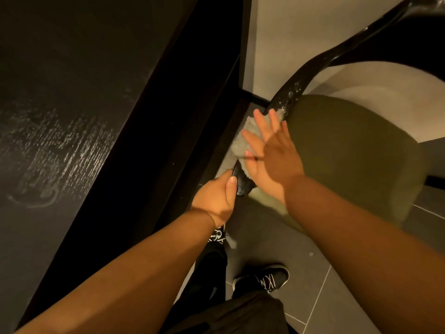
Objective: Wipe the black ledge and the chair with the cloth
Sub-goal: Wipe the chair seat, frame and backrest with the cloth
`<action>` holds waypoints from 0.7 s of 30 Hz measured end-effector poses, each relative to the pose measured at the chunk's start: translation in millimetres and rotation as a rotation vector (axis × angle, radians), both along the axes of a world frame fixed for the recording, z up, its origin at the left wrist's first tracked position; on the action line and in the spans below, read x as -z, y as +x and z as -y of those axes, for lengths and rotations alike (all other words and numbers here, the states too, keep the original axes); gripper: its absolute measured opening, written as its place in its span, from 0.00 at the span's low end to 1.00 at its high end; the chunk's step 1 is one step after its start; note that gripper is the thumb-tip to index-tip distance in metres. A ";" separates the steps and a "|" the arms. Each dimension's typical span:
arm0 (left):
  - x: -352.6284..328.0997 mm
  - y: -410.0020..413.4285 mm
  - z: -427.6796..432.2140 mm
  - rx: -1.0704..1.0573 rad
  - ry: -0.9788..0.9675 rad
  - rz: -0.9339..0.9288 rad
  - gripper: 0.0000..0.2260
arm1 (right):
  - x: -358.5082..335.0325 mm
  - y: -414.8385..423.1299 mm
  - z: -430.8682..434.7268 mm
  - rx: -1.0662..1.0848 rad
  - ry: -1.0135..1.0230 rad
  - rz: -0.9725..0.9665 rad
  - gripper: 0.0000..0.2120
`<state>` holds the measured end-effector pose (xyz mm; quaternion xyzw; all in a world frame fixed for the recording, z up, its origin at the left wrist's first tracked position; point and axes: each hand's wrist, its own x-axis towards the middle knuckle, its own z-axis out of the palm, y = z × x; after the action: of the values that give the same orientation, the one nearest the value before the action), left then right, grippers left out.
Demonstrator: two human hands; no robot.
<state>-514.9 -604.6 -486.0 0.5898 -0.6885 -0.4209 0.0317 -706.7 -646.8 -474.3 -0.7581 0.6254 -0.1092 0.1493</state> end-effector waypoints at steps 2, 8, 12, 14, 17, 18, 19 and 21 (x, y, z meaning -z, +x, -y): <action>-1.3 1.5 1.9 0.021 0.017 0.015 0.26 | -2.7 14.2 -22.1 0.024 -0.057 0.107 0.24; -1.0 33.9 -1.8 0.010 0.079 0.102 0.21 | -9.1 30.0 -47.8 -0.066 -0.018 0.029 0.27; 1.9 56.9 -1.2 -0.098 0.032 0.131 0.21 | -0.2 2.2 2.3 0.006 0.029 -0.038 0.30; 1.4 55.7 4.3 -0.090 0.014 0.116 0.20 | -0.9 8.1 -2.6 0.086 0.051 -0.051 0.31; -3.4 43.6 14.3 -0.076 -0.031 0.081 0.19 | -6.6 33.0 -46.7 0.057 0.046 -0.023 0.32; -5.7 37.6 17.7 -0.079 -0.045 0.069 0.18 | -9.3 39.1 -59.4 0.016 0.053 -0.040 0.34; -8.5 30.6 21.1 -0.086 -0.054 0.052 0.18 | -11.0 40.3 -66.3 -0.033 0.063 -0.069 0.35; -12.9 16.0 26.5 -0.110 -0.060 0.009 0.19 | -14.8 28.8 -56.3 -0.135 0.077 -0.153 0.34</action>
<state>-498.9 -631.1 -473.1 0.6273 -0.6676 -0.3950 0.0693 -677.8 -590.5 -459.5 -0.7982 0.5863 -0.0166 0.1373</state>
